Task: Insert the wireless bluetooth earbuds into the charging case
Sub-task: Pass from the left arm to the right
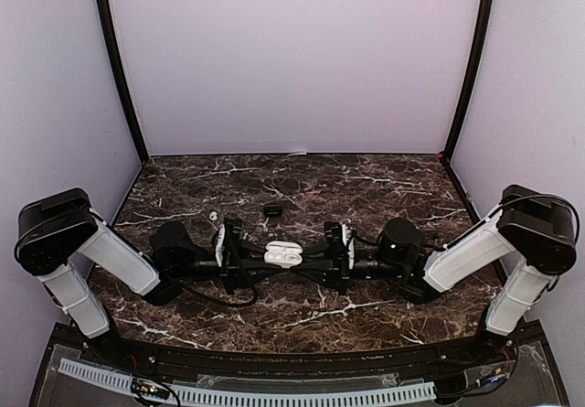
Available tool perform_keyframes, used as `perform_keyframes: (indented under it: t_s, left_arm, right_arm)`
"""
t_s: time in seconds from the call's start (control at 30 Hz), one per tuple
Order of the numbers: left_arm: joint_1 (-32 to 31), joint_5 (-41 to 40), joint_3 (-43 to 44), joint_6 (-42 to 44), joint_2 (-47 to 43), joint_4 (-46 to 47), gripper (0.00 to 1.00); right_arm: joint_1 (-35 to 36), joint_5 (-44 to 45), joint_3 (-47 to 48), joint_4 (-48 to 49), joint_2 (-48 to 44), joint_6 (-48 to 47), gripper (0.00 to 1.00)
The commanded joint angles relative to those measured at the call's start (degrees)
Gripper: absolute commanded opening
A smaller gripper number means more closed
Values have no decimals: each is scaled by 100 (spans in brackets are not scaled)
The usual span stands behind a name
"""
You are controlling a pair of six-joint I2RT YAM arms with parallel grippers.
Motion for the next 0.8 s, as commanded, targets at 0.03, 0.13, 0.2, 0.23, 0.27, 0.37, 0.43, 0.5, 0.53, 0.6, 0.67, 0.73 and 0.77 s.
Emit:
perform_keyframes:
  t_s: [0.03,0.13,0.2,0.23,0.27,0.37,0.43,0.5,0.53,0.6,0.67,0.73,0.77]
  left_arm:
    - [-34,-13,60,50,0,313,6]
    - [-34,-69,6,46,0,398,16]
    - [-34,-150,-86,53,-39,510,22]
    - [-34,-225,-159,53,-72,567,23]
    - [-34,-394,-236,53,-113,621,25]
    - [-34,-754,-494,68,-293,725,30]
    - [-25,-981,-680,104,-506,648,34]
    - [-17,-1223,-859,175,-835,376,36]
    - [-5,-1385,-931,179,-1033,162,37]
    - [58,-1679,-981,97,-1507,-532,38]
    - [156,-2059,-959,-36,-2051,-1476,40]
    - [276,-2488,-920,-221,-2587,-2340,45]
    - [341,-2752,-903,-362,-2916,-2704,49]
  right_arm:
    - [-58,-147,79,178,34,78,20]
    - [-82,-168,51,214,22,111,18]
    - [-108,-173,22,234,-4,123,17]
    - [-124,-173,5,253,-19,130,16]
    - [-141,-169,-18,254,-27,133,16]
    - [-197,-146,-91,259,-73,125,16]
    - [-235,-123,-151,237,-96,97,16]
    - [-297,-89,-206,191,-139,54,16]
    - [-312,-58,-241,163,-167,15,16]
    - [-352,34,-322,53,-247,-110,16]
    - [-402,157,-389,-46,-337,-223,16]
    - [-456,260,-479,-66,-362,-305,16]
    - [-478,307,-515,-68,-360,-327,16]
